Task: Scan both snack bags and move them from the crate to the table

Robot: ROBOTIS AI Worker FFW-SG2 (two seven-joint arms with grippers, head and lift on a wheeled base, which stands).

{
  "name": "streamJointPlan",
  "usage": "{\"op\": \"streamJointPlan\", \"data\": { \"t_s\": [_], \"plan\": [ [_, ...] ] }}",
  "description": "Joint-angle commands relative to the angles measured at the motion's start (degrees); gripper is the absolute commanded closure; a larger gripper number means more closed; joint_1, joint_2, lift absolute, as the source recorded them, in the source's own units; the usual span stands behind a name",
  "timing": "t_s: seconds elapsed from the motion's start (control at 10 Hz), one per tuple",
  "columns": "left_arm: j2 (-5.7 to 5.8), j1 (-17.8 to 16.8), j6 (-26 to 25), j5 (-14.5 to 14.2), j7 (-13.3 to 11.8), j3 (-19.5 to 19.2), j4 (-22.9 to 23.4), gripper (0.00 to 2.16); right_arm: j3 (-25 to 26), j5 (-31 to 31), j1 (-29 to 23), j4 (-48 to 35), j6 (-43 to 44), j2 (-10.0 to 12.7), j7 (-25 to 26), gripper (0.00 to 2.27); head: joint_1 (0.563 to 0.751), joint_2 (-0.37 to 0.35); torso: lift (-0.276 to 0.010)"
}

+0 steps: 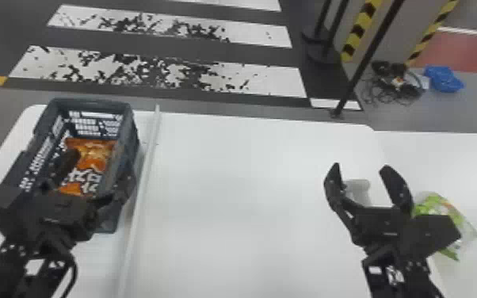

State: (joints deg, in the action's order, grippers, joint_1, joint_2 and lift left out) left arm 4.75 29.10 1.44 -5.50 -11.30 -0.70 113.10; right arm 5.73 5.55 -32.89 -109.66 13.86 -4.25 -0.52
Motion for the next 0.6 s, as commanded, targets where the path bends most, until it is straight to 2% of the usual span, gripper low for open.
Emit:
{"op": "streamJointPlan", "data": {
  "t_s": [0.0,0.3,0.4,0.5],
  "plan": [
    [0.0,-0.27,-1.75,1.02,0.31,1.4,-0.16,0.14,-2.47,-0.28,-0.5,1.46,1.47,0.03,0.26,0.09,0.695,-0.123,-0.035],
    [0.35,-0.27,-1.93,2.16,0.31,2.02,0.28,0.14,-4.06,-0.28,-1.12,2.96,3.23,-0.05,0.52,0.09,0.695,-0.108,-0.035],
    [0.61,-0.36,-4.39,2.87,-1.09,0.7,2.56,0.14,-4.06,-0.28,-1.21,2.96,3.23,-0.05,0.52,0.09,0.695,-0.104,-0.035],
    [1.23,-1.5,-9.84,3.83,-3.64,-1.94,5.55,0.14,-4.06,-0.28,-1.21,2.96,2.88,-0.05,0.52,0.09,0.695,-0.101,-0.035]
  ]
}}
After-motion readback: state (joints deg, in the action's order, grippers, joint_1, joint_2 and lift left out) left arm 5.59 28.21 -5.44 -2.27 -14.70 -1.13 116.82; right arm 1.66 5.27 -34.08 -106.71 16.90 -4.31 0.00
